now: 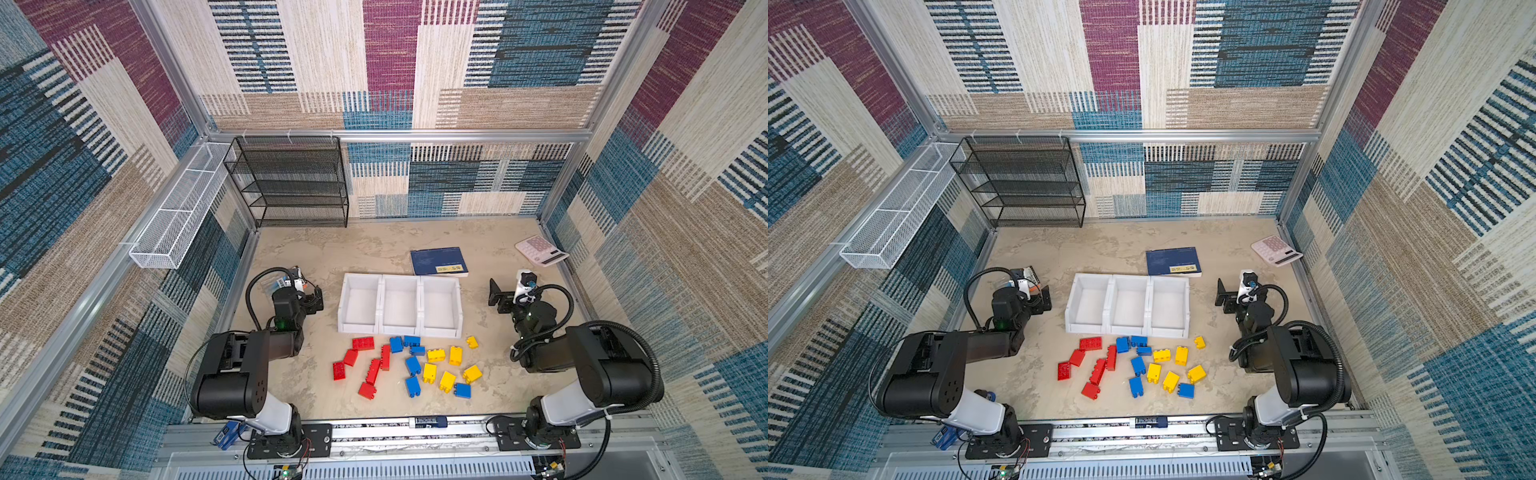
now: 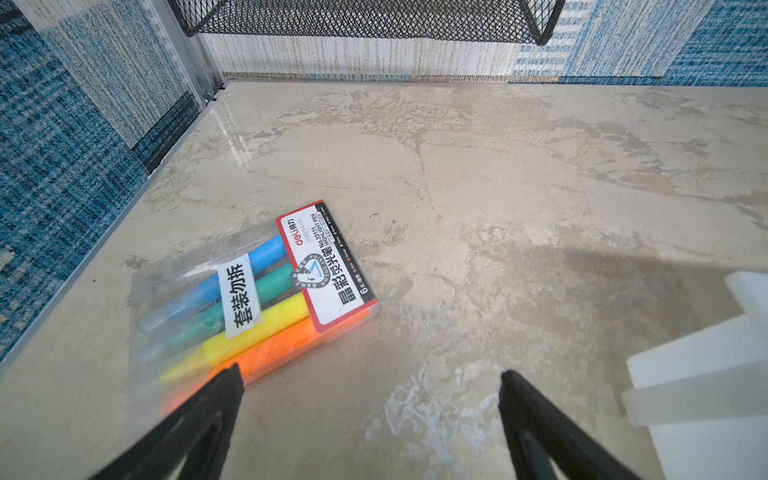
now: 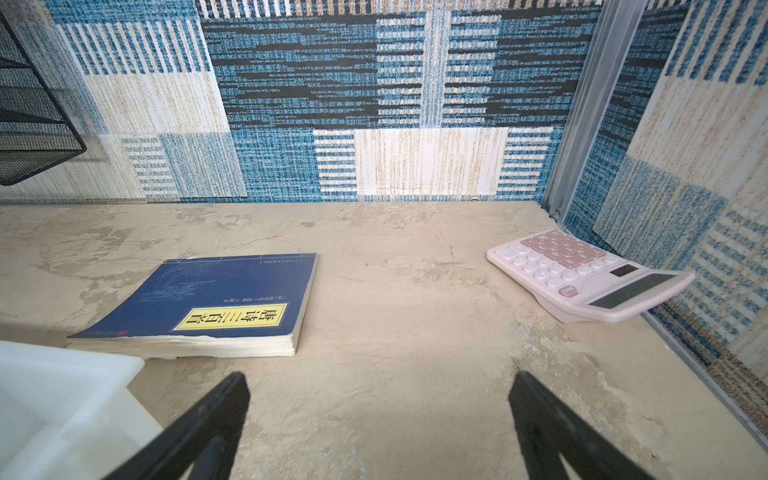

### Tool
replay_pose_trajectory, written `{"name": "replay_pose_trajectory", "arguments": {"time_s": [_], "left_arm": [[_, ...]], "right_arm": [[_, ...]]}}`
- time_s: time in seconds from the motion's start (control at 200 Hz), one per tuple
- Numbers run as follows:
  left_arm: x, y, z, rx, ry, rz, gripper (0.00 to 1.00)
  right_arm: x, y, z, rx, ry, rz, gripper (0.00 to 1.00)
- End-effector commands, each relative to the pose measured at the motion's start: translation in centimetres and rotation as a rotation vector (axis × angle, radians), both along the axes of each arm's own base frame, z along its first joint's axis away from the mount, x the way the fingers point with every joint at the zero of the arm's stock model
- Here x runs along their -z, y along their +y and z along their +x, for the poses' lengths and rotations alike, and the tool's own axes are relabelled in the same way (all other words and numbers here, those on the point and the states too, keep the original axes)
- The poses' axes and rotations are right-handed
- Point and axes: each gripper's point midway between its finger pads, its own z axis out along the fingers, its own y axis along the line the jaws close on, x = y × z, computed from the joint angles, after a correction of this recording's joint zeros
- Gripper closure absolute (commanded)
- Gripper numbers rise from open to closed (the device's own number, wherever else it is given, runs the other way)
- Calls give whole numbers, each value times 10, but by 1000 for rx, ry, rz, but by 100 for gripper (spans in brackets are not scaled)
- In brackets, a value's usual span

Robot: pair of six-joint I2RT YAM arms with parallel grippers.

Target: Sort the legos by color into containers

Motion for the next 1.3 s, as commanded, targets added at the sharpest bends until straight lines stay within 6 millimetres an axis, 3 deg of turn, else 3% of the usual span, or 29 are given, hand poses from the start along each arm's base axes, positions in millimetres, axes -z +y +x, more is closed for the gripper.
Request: {"name": "replay_pose_trajectory", "arguments": {"time_s": [0.0,0.371,0.451,0.471,0.521,0.606,0.736,0.942,1.137,1.297], "left_arm": [[-7,2,4,-11,-32,-1,1],[-9,2,3,-9,-38,-1,1],[-28,-5,6,29,-29,-3,1],[-25,-6,2,31,43,-14,1],[-39,-5,0,2,121,-54,1],[-62,-9,-8,-14,164,-124,1],[-77,-18,-32,-49,150,-274,1],[-68,-41,-66,-26,208,-409,1],[-61,-51,-72,-5,238,-442,1],[-58,-61,-71,20,263,-461,1]], "right_arm": [[-11,1,3,-5,-42,0,0],[-11,0,1,-3,-45,-3,0],[-20,7,10,-41,-20,-17,1],[-23,8,16,-47,10,-14,0],[-30,7,31,-32,97,26,0],[-48,18,32,-40,163,28,0],[-51,43,12,5,328,64,0],[-3,45,-58,124,631,300,4],[42,60,-107,128,857,370,15],[67,86,-122,115,985,355,19]]}}
